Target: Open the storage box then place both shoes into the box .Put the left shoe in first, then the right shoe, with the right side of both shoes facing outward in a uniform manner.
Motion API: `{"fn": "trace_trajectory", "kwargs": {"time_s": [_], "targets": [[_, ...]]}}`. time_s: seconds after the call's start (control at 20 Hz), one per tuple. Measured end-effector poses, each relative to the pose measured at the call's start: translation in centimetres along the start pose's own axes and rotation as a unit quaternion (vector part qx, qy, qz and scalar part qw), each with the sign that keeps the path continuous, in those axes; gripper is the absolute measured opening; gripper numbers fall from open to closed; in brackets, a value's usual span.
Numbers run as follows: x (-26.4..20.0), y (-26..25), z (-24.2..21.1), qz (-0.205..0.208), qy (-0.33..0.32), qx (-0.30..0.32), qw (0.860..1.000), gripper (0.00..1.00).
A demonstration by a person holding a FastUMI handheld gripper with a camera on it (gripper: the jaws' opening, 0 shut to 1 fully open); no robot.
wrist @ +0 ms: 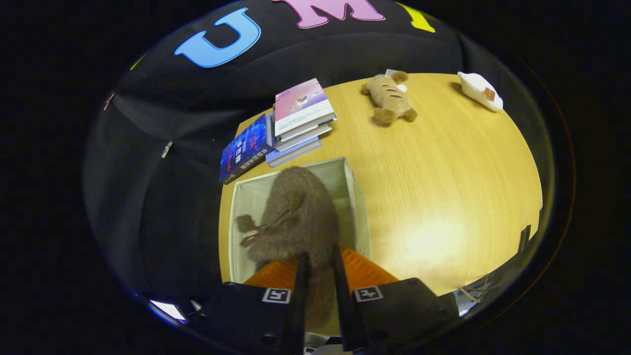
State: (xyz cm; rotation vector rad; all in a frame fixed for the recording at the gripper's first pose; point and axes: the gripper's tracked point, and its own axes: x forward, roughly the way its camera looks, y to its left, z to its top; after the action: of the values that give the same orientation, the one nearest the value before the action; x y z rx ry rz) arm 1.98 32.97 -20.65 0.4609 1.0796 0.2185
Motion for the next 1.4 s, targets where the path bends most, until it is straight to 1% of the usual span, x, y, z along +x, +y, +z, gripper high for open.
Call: {"fn": "trace_trajectory", "kwargs": {"time_s": [0.05, 0.1, 0.15, 0.2, 0.4, 0.7, 0.8, 0.9, 1.0, 1.2, 1.4], "targets": [[-0.4, 0.3, 0.1, 0.005, -0.005, 0.001, 1.0, 0.43], [-0.5, 0.7, 0.1, 0.015, -0.012, 0.003, 1.0, 0.7], [-1.4, 0.7, 0.4, 0.015, -0.019, 0.002, 1.0, 0.96], [-1.8, 0.5, 0.6, 0.011, -0.029, -0.005, 0.999, 1.0], [-4.8, -0.8, 1.3, -0.002, -0.075, -0.035, 0.997, 0.99], [-11.0, -4.3, 4.3, -0.029, -0.176, -0.053, 0.983, 0.99], [-13.6, -6.0, 5.9, -0.045, -0.223, -0.069, 0.971, 0.99], [-16.4, -8.2, 7.7, -0.074, -0.273, -0.094, 0.955, 0.99], [-19.1, -10.0, 9.1, -0.092, -0.315, -0.107, 0.939, 0.99], [-23.5, -13.2, 11.2, -0.095, -0.37, -0.108, 0.918, 0.99], [-27.1, -17.1, 12.8, -0.099, -0.406, -0.135, 0.898, 0.99]]}}
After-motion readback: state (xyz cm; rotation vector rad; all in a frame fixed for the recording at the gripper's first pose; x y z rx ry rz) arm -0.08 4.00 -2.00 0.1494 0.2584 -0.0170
